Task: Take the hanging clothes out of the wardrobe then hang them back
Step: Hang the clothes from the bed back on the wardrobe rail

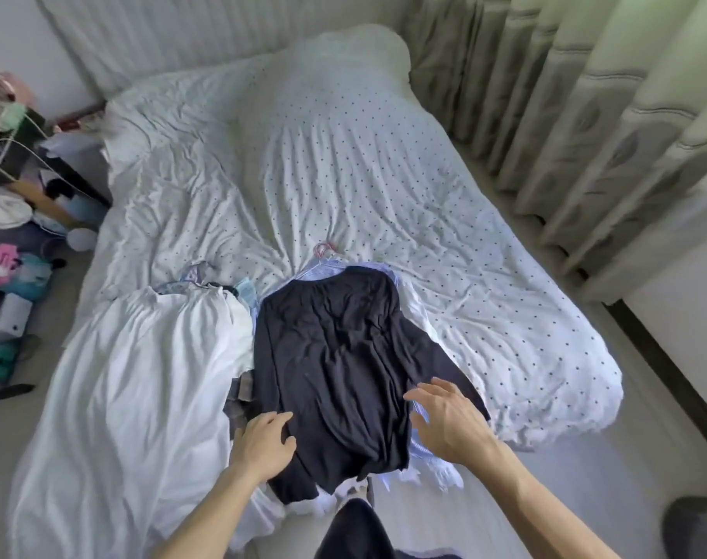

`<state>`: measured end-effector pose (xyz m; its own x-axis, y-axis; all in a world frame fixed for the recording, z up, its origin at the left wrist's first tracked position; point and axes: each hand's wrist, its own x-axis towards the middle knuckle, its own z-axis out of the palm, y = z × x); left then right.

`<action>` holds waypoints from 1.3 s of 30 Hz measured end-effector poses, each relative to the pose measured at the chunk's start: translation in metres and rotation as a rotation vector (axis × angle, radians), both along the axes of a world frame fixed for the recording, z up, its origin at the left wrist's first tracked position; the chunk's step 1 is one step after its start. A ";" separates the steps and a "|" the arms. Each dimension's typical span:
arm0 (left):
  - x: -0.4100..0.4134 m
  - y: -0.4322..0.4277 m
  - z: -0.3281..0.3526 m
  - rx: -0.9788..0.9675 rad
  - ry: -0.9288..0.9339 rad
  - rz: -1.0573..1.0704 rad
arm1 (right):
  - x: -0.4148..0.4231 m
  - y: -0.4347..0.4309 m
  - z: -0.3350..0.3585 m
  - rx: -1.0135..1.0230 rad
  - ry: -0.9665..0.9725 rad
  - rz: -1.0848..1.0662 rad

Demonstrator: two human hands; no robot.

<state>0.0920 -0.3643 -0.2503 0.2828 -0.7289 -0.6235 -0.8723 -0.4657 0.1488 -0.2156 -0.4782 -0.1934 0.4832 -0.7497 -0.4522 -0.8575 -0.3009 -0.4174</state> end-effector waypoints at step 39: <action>0.194 -0.381 -0.209 0.121 -0.104 0.095 | 0.137 -0.188 -0.217 0.513 0.369 -0.165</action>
<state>0.2864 -0.7451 -0.4591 0.4140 -0.6171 -0.6692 -0.8314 -0.5557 -0.0019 -0.0784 -0.6661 -0.4108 0.1247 -0.4456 -0.8865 -0.9898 0.0060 -0.1422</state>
